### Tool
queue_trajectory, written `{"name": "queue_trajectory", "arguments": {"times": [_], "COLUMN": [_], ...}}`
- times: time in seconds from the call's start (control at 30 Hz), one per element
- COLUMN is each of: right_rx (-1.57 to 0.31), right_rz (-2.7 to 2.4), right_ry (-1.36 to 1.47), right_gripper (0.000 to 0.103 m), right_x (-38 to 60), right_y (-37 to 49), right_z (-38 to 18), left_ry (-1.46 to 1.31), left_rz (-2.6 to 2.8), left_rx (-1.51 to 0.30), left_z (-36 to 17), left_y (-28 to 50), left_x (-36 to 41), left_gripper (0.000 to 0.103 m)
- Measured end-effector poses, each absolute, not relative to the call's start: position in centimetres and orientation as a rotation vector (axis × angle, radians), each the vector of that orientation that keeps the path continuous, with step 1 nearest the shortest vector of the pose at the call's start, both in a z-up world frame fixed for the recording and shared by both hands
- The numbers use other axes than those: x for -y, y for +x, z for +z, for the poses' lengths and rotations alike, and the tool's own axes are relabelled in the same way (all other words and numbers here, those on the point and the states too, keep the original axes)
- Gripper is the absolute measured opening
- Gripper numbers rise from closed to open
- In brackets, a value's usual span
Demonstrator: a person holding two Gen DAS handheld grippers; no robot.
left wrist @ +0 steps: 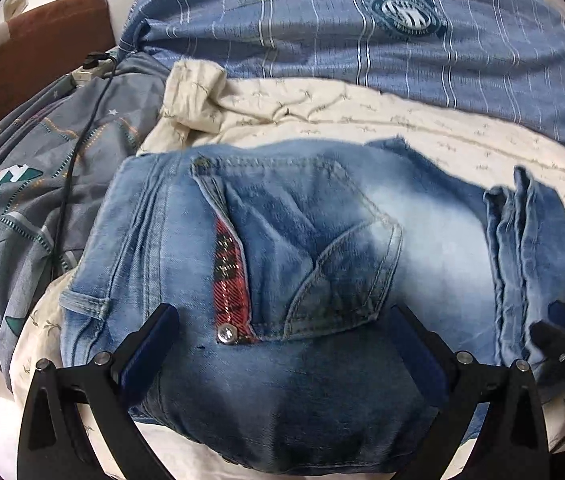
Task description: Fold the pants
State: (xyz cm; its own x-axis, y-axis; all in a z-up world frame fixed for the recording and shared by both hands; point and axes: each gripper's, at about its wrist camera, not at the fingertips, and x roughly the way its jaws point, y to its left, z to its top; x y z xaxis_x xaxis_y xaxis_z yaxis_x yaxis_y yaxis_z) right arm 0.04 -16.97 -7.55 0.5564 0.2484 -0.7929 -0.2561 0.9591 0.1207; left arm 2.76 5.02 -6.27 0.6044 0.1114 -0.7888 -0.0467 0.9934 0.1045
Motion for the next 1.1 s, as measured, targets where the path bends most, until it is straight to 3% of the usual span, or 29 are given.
{"name": "queue_trajectory", "arguments": {"times": [1.1], "right_rx": [-0.934], "right_rz": [0.343], "right_ry": [0.02], "right_gripper": [0.041], "right_x": [17.7], "right_y": [-0.1], "right_z": [-7.6], "left_ry": [0.128], "left_rz": [0.088], "left_rx": [-0.901], "left_z": [-7.9], "left_y": [2.3], "left_x": [-4.8], "left_gripper": [0.103]}}
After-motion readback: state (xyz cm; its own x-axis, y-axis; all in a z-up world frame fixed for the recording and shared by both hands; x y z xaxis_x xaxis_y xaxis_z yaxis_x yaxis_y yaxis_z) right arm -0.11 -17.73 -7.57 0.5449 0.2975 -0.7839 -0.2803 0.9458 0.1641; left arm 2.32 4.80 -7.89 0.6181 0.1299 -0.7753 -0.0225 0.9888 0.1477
